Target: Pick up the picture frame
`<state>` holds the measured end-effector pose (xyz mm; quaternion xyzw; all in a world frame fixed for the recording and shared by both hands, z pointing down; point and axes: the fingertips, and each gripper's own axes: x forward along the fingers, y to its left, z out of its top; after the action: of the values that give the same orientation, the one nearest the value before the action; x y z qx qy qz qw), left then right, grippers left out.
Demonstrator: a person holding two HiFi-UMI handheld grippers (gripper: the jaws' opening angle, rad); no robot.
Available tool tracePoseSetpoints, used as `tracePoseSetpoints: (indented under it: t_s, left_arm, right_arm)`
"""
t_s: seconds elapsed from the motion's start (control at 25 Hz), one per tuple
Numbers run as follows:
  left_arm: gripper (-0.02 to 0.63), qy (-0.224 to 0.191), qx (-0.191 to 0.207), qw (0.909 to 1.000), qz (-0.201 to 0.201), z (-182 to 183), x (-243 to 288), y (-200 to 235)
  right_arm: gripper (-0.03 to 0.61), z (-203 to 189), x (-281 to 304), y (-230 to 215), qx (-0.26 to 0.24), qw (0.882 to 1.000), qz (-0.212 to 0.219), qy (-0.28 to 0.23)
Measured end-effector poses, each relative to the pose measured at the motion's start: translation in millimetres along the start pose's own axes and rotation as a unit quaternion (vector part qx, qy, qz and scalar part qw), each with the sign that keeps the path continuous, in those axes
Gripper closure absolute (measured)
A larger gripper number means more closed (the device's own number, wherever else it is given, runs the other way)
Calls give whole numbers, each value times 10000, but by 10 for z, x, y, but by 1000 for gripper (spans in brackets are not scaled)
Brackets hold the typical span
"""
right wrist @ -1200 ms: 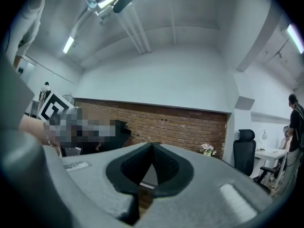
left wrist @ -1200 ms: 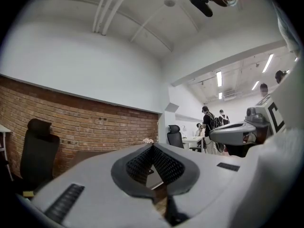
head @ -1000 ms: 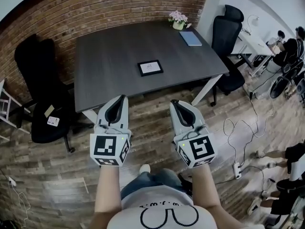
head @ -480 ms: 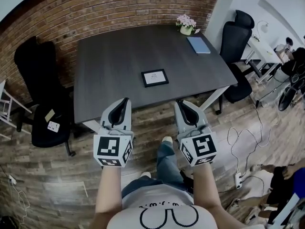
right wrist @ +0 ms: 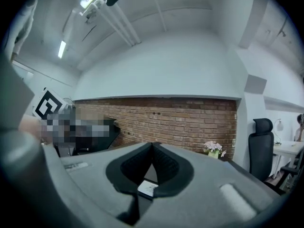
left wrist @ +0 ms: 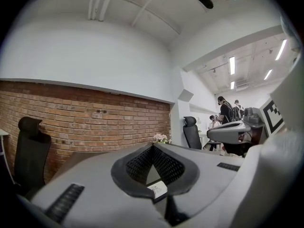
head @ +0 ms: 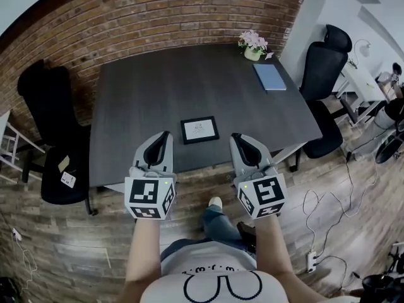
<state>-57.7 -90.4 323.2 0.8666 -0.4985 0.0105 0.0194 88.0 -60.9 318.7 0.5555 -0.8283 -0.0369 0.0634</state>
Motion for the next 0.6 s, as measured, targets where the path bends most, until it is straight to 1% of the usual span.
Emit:
tracePoseSetpoints:
  t_s: [0.2,0.36,0.44,0.52,0.56,0.6]
  left_arm:
    - [615,211,-31,9994,265,-30,652,53]
    - [609,398,-101,9979,505,-98,1091,97]
    - [579,485,-191,9969,597,-151,1283,122]
    - [493,612,-300,9953,682,-226,1457,169]
    - [477,677,-346,9945,714,-268,1532,199]
    - [477,734,-382,9939,725,-313,1596,226]
  right_arm:
    - [578,-38,460,-569,73,9998,211,-1]
    - [578,-176,808,-961,191,9990,404,101]
    - [577,-262,976,-1122,263,9982,506,166]
    - [578,-331,1145,-1247,319,9973,615,229]
    - [578,-362,1227,-1292,339,9968,669,259]
    - [578,-391,1305,-1325,357,9963,721,287]
